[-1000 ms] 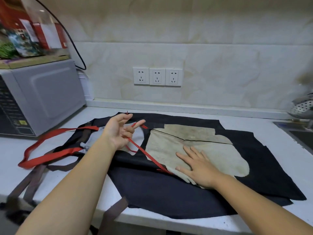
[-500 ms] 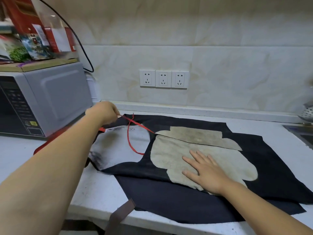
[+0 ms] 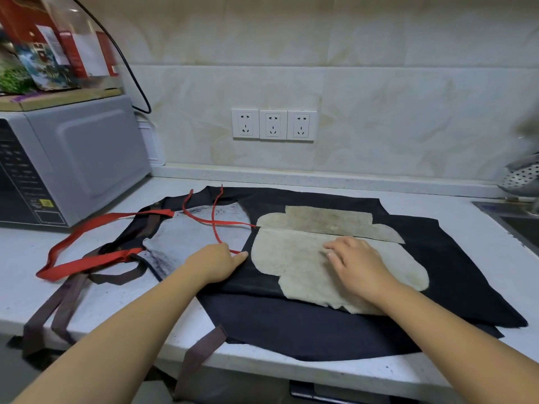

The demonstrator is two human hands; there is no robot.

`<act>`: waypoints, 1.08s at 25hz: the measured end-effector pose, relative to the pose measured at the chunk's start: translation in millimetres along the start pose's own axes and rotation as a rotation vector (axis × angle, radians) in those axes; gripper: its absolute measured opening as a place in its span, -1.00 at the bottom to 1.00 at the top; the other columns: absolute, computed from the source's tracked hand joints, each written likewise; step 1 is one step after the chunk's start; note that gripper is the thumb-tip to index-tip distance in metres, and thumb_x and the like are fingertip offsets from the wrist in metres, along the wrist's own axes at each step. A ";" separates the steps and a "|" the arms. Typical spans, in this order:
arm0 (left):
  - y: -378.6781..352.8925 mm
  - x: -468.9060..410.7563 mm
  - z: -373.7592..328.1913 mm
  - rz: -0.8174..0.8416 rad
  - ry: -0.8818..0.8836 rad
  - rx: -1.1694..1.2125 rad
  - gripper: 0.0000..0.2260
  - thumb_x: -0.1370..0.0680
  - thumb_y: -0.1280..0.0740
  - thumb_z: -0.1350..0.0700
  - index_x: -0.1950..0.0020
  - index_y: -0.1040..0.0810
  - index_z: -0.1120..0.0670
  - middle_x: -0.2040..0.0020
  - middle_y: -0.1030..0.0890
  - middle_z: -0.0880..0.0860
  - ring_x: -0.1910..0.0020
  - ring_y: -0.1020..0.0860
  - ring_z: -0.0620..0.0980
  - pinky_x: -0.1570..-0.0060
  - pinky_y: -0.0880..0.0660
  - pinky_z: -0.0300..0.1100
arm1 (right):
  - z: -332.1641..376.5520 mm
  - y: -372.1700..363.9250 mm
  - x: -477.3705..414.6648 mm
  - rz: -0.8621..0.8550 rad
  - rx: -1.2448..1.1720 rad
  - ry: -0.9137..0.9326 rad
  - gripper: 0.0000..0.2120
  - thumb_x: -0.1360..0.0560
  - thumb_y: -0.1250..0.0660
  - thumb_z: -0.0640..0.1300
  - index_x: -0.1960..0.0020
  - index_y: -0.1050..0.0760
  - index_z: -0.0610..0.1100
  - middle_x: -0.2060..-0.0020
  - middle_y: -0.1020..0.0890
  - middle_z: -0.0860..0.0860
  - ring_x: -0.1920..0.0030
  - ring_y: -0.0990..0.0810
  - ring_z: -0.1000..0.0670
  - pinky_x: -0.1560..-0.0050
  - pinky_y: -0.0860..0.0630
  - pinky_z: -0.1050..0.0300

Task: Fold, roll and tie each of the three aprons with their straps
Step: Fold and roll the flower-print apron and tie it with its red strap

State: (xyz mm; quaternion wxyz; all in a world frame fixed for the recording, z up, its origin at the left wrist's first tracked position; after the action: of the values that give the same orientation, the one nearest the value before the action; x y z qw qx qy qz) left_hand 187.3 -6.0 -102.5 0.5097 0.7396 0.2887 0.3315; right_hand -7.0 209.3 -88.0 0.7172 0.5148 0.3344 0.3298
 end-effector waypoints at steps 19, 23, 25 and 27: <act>-28.8 65.8 -88.1 0.033 -0.768 -0.176 -0.65 -0.35 -0.34 0.02 -0.12 -0.38 -0.06 -0.18 -0.37 -0.13 -0.12 -0.35 -0.09 -0.11 -0.41 -0.11 | 17.2 7.8 59.8 0.389 0.110 0.119 -0.36 -0.37 -0.28 0.14 -0.42 -0.25 0.12 -0.38 -0.24 0.10 -0.42 -0.18 0.02 -0.37 -0.22 -0.08; -26.6 62.1 -85.4 0.004 -0.791 -0.205 -0.78 -0.38 -0.24 0.23 0.13 -0.28 -0.04 0.01 -0.37 -0.12 0.02 -0.37 -0.04 0.07 -0.46 -0.06 | 15.7 16.2 60.3 0.268 0.274 0.133 -0.63 -0.45 -0.18 -0.22 -0.24 -0.35 -0.03 -0.11 -0.38 0.01 -0.15 -0.37 -0.06 0.03 -0.38 0.06; -22.6 61.3 -83.7 0.013 -0.789 -0.175 -0.81 -0.40 -0.18 0.24 0.17 -0.24 -0.04 0.09 -0.40 -0.12 0.06 -0.40 -0.02 0.11 -0.45 -0.07 | 11.7 19.5 57.5 0.230 0.264 0.111 -0.71 -0.44 -0.14 -0.27 -0.12 -0.39 -0.06 -0.03 -0.39 0.01 -0.08 -0.39 -0.05 0.11 -0.35 0.08; -12.7 63.8 -81.8 0.064 -0.733 -0.116 -0.85 -0.43 -0.17 0.18 0.19 -0.24 -0.04 0.15 -0.47 -0.08 0.11 -0.44 0.02 0.11 -0.46 -0.04 | 7.3 26.1 57.0 0.251 0.214 0.089 -0.81 -0.44 -0.14 -0.25 0.00 -0.37 -0.03 0.04 -0.40 0.04 0.01 -0.42 -0.04 0.13 -0.37 0.10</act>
State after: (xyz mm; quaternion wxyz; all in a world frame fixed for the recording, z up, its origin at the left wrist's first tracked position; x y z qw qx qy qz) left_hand 161.1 92.9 -80.6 0.6096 0.7878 0.0448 0.0762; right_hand 27.5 258.7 -69.1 0.5960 0.6108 0.3320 0.4019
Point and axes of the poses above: each hand's wrist, its own x-axis away from the middle knuckle, its own y-axis out of the back of the hand, z = x × y, the point moved 4 cm from there along -x, towards the middle knuckle
